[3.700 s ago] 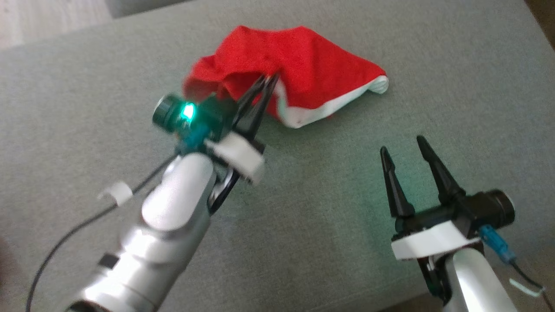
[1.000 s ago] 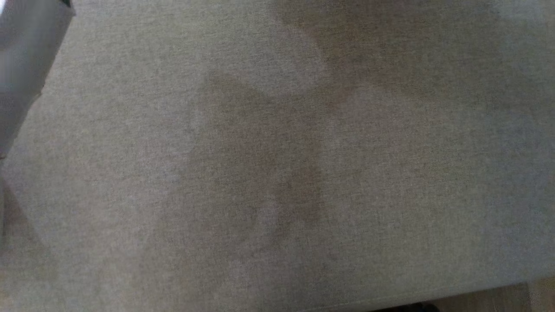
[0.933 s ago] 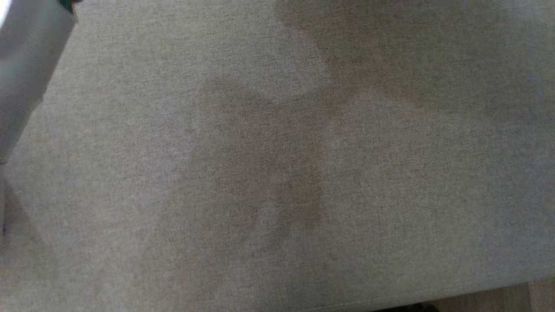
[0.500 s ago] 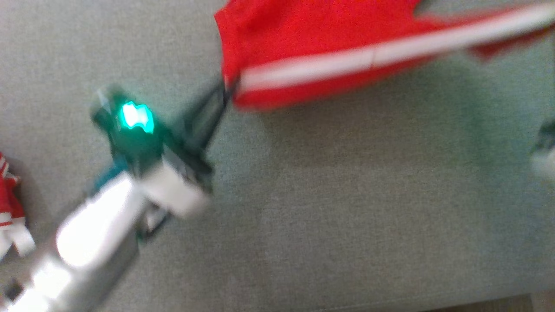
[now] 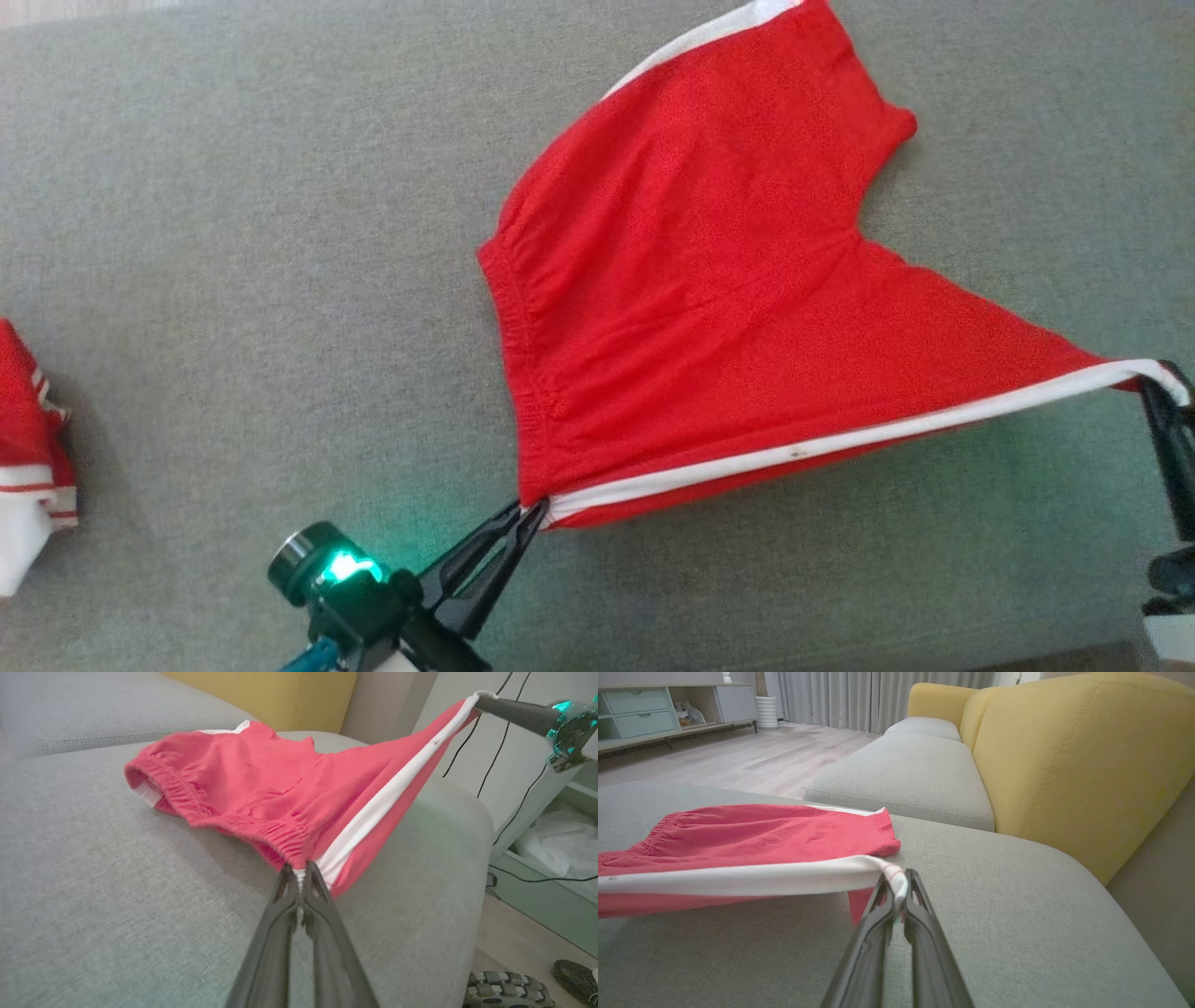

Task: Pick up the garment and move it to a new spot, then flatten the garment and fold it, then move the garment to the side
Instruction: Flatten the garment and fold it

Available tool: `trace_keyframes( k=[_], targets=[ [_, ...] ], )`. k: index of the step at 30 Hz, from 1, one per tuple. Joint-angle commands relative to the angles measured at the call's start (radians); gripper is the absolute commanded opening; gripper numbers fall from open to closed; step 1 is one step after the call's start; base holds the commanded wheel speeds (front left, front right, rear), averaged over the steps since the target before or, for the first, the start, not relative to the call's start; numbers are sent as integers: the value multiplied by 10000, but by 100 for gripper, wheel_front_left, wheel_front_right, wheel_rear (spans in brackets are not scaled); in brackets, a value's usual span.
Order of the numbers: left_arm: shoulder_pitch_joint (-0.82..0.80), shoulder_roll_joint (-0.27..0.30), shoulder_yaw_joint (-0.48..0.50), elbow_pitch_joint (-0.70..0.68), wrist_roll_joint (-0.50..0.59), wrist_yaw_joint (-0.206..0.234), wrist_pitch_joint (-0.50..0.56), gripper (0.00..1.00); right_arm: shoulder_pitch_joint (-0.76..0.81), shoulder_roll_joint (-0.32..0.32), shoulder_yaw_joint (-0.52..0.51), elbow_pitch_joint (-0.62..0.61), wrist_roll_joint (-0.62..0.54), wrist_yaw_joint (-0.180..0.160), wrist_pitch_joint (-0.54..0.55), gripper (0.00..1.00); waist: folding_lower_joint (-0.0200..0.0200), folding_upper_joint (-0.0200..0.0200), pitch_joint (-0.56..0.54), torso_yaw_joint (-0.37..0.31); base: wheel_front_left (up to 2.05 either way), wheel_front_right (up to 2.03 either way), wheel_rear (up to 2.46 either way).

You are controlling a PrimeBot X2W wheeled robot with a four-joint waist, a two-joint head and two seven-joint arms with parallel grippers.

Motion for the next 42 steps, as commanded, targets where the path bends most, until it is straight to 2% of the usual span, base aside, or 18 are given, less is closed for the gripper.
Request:
trace_keyframes(
  k=[1,3,7,13,17,22,30,35,36,37,38,39,40,41,42],
  targets=[
    [-138,408,390,-439,-78,161,-8,0,-51,-433,-252,-394,49,-9,108,0,2,-1,-18,12,0,0,0],
    [-244,360,571,-807,-269,197,-5,0,-252,-610,-278,-557,-100,-9,346,0,2,-1,-9,79,0,0,0],
    [-1086,94,852,-1076,-566,-63,190,0,-1315,-1149,-38,-451,-60,-9,930,0,2,-1,206,401,0,0,0],
    [-3014,-374,1027,-525,-507,-595,689,0,-3328,-2282,394,285,341,-9,1822,0,2,-1,972,1110,0,0,0],
    [-4002,-762,1189,82,-513,-671,842,0,-4636,-3046,1155,1123,823,-9,2153,0,2,-1,1444,1457,0,0,0],
    [-5020,-1143,1178,959,-562,-883,962,0,-6412,-3632,2334,2073,1203,-9,2222,0,2,-1,1971,1819,0,0,0],
    [-5967,-1523,1106,1910,-615,-1041,935,0,-8921,-4042,4409,3445,1330,-9,2136,0,2,-1,2432,2107,0,0,0],
    [-6450,-1746,959,2399,-762,-1154,749,0,-10364,-3932,5637,4424,1573,-9,1961,1,2,-1,2612,2178,0,0,0],
    [-6534,-1791,934,2510,-791,-1168,708,0,-10604,-3881,5834,4614,1602,-9,1886,21,2,-1,2635,2182,0,0,0],
    [-6597,-1850,930,2621,-836,-1177,662,0,-10824,-3825,5977,4830,1596,-9,1775,96,2,-1,2650,2183,0,0,0],
    [-6643,-1912,950,2738,-884,-1181,608,0,-11038,-3745,6047,5046,1519,-9,1554,100,2,-1,2662,2181,0,0,0],
    [-6665,-1974,975,2866,-932,-1183,560,13,-11214,-3620,6085,5241,1442,-9,1224,100,2,-1,2662,2175,0,0,0],
    [-6661,-2037,998,2992,-982,-1183,512,53,-11328,-3468,6081,5476,1406,-9,910,100,2,-1,2645,2164,0,0,0],
    [-6636,-2104,1054,3099,-1026,-1143,437,100,-11380,-3337,6121,5709,1366,-9,672,100,2,-1,2611,2154,0,0,0],
    [-6595,-2165,1121,3185,-1035,-1064,346,100,-11399,-3227,6154,5917,1317,-9,469,100,2,-1,2564,2142,0,0,0]
  ],
)
